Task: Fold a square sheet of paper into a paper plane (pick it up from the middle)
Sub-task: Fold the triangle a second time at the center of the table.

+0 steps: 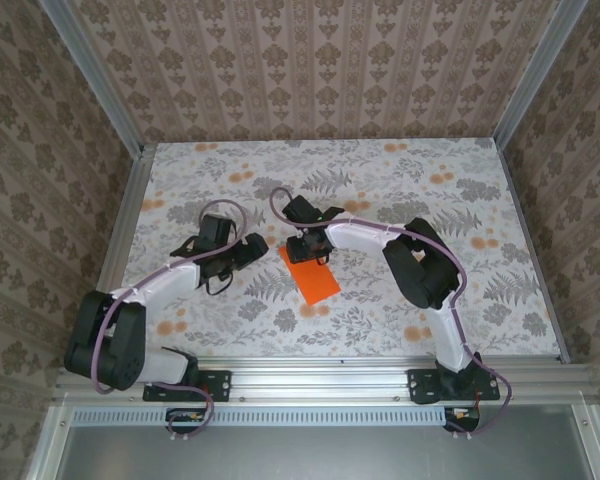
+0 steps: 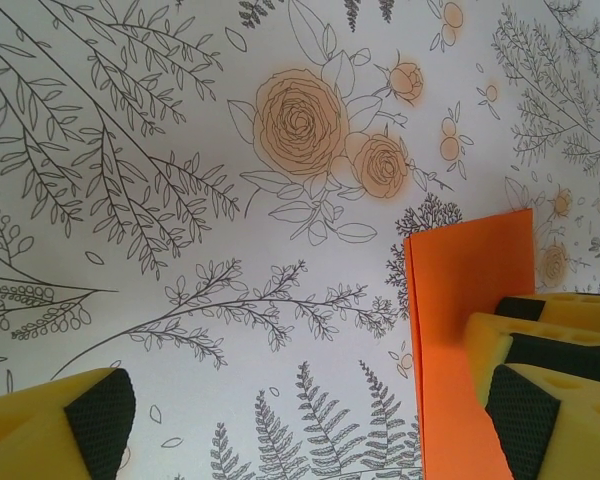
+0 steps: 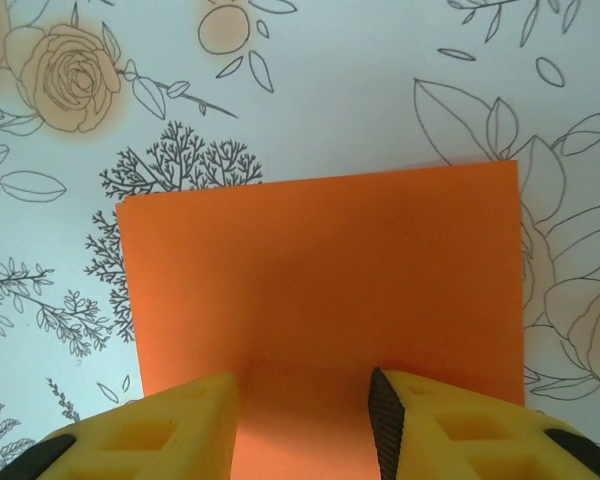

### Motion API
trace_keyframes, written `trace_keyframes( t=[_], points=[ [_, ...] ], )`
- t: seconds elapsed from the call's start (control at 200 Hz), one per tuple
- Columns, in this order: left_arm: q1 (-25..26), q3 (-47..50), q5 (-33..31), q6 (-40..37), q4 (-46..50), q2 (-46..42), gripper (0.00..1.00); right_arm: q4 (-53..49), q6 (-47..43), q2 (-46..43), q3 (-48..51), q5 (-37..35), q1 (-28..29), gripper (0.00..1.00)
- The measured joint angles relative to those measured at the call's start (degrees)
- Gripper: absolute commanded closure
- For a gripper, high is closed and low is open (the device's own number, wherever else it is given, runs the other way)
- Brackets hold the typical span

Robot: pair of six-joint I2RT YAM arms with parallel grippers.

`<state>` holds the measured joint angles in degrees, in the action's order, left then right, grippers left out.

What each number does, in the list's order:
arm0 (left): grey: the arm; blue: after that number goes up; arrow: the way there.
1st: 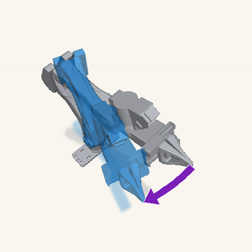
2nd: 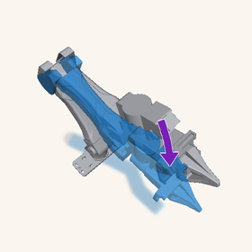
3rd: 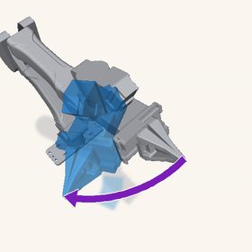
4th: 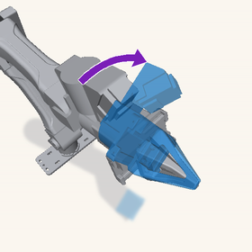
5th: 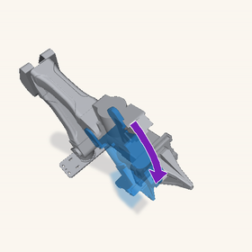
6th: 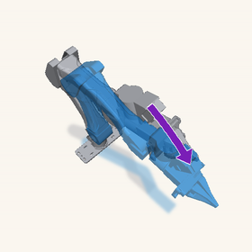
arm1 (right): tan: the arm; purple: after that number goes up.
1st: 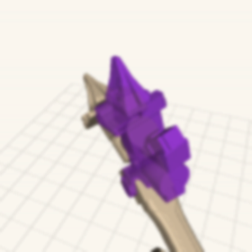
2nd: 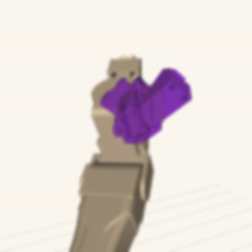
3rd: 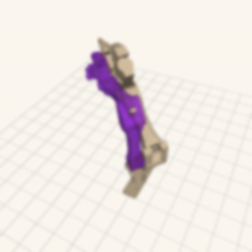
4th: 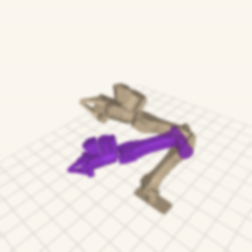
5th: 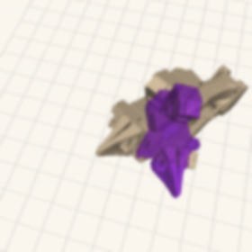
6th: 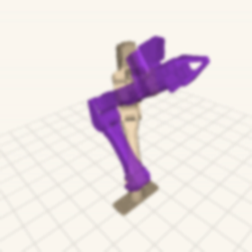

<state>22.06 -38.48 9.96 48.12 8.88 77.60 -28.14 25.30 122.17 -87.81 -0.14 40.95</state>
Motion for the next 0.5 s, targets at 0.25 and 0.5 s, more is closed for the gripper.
trace_keyframes(
  t=[0.25,0.5],
  points=[
    [1.2,2.1,3.0,-0.4,-0.1,-0.6,0.04,0.3,15.7,-2.7,4.2,-4.6,-0.1,0.57],
    [6.9,4.5,4.7,0.0,-0.3,-1.5,0.04,4.4,29.3,-12.2,14.9,-5.4,-0.3,0.54]
  ],
)
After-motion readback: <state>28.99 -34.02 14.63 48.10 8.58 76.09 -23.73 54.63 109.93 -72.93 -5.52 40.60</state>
